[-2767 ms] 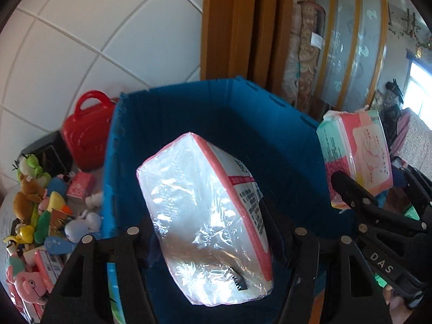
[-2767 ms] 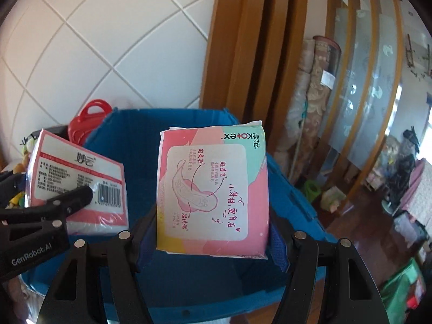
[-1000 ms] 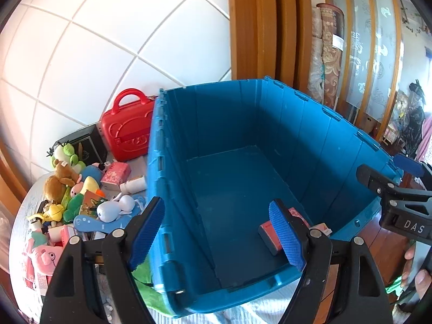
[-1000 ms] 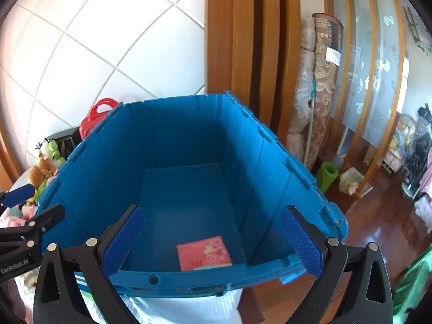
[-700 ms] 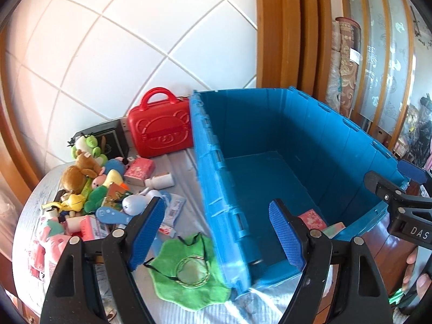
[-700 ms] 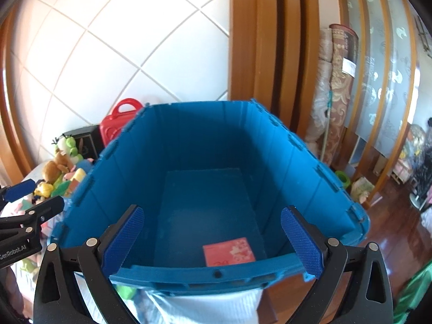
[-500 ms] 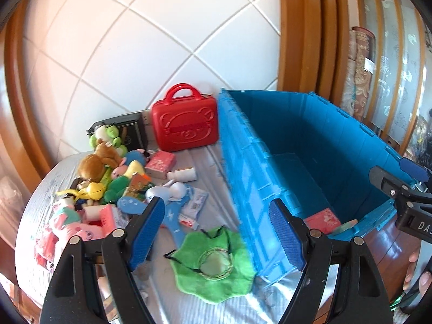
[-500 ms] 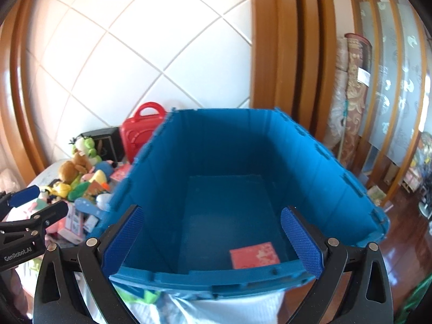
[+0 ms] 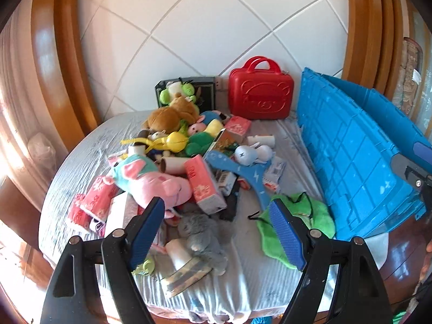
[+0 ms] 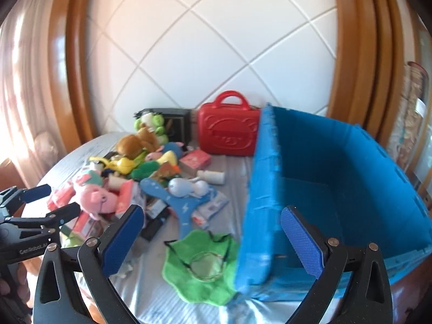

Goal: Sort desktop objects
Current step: 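Move both empty grippers back from the crate to the heap, then grasp the white paper roll with the left gripper while the right gripper grasps the tape roll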

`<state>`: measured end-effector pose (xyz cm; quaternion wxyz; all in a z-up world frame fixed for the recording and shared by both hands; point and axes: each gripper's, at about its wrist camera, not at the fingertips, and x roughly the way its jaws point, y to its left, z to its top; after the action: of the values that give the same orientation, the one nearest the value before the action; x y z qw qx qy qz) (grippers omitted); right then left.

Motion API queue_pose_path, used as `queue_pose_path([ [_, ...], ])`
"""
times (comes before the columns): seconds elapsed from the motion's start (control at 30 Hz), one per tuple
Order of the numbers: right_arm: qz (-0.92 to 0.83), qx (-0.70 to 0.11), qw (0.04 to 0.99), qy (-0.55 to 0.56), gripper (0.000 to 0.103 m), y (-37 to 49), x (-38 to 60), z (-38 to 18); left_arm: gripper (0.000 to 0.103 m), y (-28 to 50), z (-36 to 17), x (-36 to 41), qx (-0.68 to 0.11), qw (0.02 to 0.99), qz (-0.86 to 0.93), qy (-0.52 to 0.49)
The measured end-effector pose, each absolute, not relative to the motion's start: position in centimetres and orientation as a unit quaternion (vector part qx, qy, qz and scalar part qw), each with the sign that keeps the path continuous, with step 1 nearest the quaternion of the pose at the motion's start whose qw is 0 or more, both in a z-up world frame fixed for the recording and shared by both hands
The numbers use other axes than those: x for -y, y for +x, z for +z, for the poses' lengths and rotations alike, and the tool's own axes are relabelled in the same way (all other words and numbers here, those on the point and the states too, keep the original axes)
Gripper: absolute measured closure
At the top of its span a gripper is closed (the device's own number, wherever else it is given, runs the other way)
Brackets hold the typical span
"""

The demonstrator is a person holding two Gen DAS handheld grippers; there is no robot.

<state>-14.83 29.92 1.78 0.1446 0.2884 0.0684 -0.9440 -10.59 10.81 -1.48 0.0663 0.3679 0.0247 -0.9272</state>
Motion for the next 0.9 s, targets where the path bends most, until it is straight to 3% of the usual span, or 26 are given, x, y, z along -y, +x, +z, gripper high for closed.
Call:
queue_pose_path([
  [0.27,-0.911,-0.098,0.184,0.355,0.000,-17.3,-23.6,-4.5,0.023,-11.5,-10.0,-3.4,-0.067,0.110,-0.881,0.455],
  [0.63,-0.848,-0.113,0.197,0.479,0.000,-20.2,-19.9,-15.3,0.023,-11.8,-20.3,0.0,-0.089,0.134,-0.828,0.537],
  [0.9,-0.825,-0.129,0.202,0.512,0.000,-20.0,-18.1,-19.1,0.023,-11.2,-22.0,-1.6,-0.107,0.092,-0.830,0.539],
])
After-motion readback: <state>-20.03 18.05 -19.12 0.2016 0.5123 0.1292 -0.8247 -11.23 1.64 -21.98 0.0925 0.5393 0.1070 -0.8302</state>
